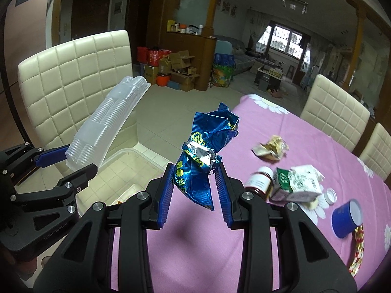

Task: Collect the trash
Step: 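Carry the cup stack left and blue wrapper right to the bin, open left gripper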

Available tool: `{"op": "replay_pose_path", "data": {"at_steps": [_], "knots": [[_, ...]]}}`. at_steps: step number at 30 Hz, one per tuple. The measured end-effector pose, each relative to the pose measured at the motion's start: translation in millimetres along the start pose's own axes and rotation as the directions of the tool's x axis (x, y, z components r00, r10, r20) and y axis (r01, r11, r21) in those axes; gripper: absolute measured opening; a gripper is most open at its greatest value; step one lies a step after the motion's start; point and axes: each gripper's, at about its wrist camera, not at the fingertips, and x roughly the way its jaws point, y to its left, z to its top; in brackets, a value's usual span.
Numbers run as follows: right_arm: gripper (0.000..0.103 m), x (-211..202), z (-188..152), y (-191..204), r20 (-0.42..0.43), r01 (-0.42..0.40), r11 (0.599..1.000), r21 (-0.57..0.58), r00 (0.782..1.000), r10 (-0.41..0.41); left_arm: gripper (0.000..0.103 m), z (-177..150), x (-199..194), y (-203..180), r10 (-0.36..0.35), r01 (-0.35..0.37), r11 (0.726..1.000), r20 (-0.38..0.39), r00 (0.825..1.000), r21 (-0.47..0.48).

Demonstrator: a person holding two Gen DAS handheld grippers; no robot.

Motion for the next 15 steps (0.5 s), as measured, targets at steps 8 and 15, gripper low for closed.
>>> {"op": "replay_pose_path", "data": {"at_steps": [8, 15], "knots": [[0.036, 15.7, 8.9, 8.6, -0.006, -0.019, 1.000, -0.003, 1.000, 0.019, 0.051, -2.9, 9.4, 17.3, 0.031, -0.031, 0.999, -0.016, 0.999, -0.017], [0.036, 26.4, 10.5, 13.6, -0.022, -0.028, 1.000, -0.014, 0.999, 0.028, 0.084, -6.0, 10.4, 27.7, 0.067, -0.066, 0.997, 0.014, 0.998, -0.036]]}}
